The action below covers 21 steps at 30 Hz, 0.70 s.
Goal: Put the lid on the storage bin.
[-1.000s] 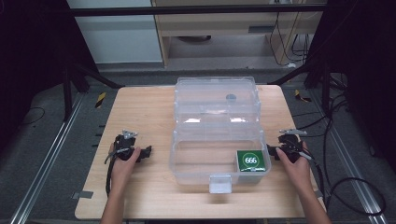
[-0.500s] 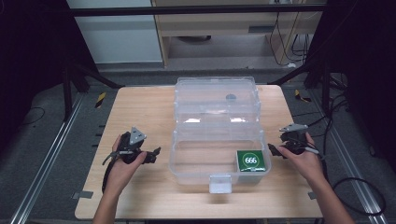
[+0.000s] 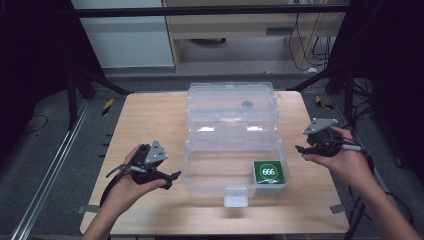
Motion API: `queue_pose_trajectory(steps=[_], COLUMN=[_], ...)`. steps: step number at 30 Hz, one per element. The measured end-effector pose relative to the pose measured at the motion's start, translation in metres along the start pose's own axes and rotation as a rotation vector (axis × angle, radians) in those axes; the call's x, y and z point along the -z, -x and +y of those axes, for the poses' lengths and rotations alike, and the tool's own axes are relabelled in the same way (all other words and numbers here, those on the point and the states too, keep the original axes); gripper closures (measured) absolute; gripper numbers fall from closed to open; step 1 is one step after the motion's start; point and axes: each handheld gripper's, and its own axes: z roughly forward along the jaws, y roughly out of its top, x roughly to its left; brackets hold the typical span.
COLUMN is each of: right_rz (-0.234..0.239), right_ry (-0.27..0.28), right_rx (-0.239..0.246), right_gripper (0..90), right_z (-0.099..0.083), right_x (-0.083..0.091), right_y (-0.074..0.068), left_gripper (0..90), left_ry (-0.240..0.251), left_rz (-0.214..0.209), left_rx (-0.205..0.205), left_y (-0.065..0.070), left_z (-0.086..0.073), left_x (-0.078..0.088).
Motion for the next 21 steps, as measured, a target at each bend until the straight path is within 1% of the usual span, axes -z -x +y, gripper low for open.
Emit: queue_pose_trajectory(steps=[1,2,3,4,5,6,9,11,13,14,15,17,19,20,21], right_rz=[0.004,0.012,0.016,0.028,0.041,0.043,0.072,0.083,0.09,0.09,0.106,0.119,0.124,0.129,0.133], right_ry=[0.003,0.005,0.008,0.015,0.018,0.023,0.038,0.034,0.031,0.031,0.03,0.019,0.009,0.014,0.009], right_rx=[0.017,0.043,0.056,0.076,0.097,0.111,0.176,0.231,0.283,0.283,0.332,0.357,0.391,0.4,0.41], right_gripper=[38.7,40.5,44.3,47.0,49.2,52.8,58.9,61.8,64.1,64.1,66.9,67.0,67.1,67.2,67.1], right_z=[0.004,0.012,0.017,0.023,0.031,0.036,0.059,0.076,0.092,0.092,0.11,0.121,0.132,0.137,0.143], right_x=[0.003,0.008,0.011,0.014,0.017,0.018,0.02,0.021,0.02,0.02,0.017,0.012,0.006,0.003,-0.001], right_y=[0.001,0.003,0.004,0.005,0.007,0.007,0.007,0.004,0.0,0.0,-0.004,-0.008,-0.012,-0.013,-0.014], left_gripper=[5.7,5.8,6.5,8.4,9.5,10.2,12.9,14.9,15.0,15.4,16.4,17.0,16.9,16.7,16.3], left_ry=[0.0,0.002,0.007,0.001,0.0,-0.008,-0.016,-0.023,-0.037,-0.037,-0.055,-0.076,-0.099,-0.099,-0.099], left_rz=[0.0,-0.015,-0.028,-0.04,-0.04,-0.042,-0.075,-0.094,-0.11,-0.11,-0.13,-0.145,-0.151,-0.151,-0.161], left_rx=[0.0,-0.031,-0.039,-0.055,-0.064,-0.082,-0.103,-0.12,-0.138,-0.138,-0.151,-0.163,-0.184,-0.184,-0.191], left_y=[0.0,0.005,0.008,0.011,0.013,0.015,0.022,0.026,0.031,0.031,0.035,0.038,0.041,0.041,0.044], left_z=[0.0,0.008,0.011,0.016,0.018,0.022,0.031,0.036,0.04,0.04,0.042,0.042,0.043,0.043,0.044], left_x=[0.0,0.005,0.006,0.007,0.007,0.007,0.004,0.001,-0.002,-0.002,-0.006,-0.011,-0.015,-0.015,-0.018])
